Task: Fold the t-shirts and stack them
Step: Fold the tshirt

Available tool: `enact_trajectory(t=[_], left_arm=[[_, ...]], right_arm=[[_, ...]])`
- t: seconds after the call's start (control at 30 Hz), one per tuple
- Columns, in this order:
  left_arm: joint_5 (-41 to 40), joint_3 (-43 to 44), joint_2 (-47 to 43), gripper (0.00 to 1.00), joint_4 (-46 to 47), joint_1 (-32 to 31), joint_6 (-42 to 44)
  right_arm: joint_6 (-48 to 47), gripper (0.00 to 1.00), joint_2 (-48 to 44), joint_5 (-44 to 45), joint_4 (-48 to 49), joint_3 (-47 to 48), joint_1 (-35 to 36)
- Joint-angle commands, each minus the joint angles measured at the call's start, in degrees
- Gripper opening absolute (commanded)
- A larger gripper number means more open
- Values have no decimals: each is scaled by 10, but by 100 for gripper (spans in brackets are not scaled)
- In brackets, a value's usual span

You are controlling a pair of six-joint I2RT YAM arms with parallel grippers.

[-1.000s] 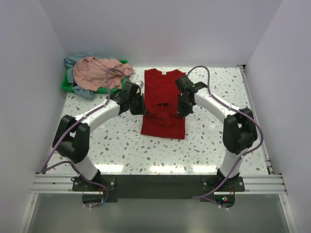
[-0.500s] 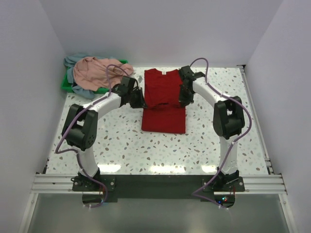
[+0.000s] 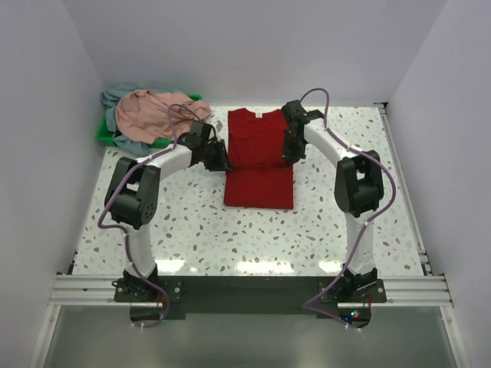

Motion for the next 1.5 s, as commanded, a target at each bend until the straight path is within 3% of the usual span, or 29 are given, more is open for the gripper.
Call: enact_trajectory(t=[0.0,0.07,0.1,0.13,0.2,0.27,0.43,0.63,0.87,1.03,1.47], left_arm=[[7,40,1,31,30,12,16],[3,43,-4,40,24,16,20],[-1,43,-8,53,22,16,22],[-13,41,-21,57,21,16,24],[-19,29,-36,67,23,16,34],[-18,21,-53,67,18,16,44],[8,-44,-89,67,22,16,54],[36,-153,-151,65,69,12,42],[38,-237,-186,65,103,-20,18],[37,-277,-209,65,123,-34,-3],[7,-285,-227,65,89,-37,11]], right_arm=[[-4,7,7,14,-14,38,-5],[-3,22,6,18,-22,43,-8],[-3,41,1,18,-23,42,-7],[-3,49,-4,22,-24,41,-10],[-5,59,-14,25,-24,32,-10],[-7,63,-37,30,-20,14,-10],[-8,63,-98,-10,15,-57,-10],[2,63,-171,-87,78,-216,-9],[20,55,-240,-114,137,-379,-8],[24,50,-260,-124,163,-421,-8],[33,41,-219,-136,182,-434,5]])
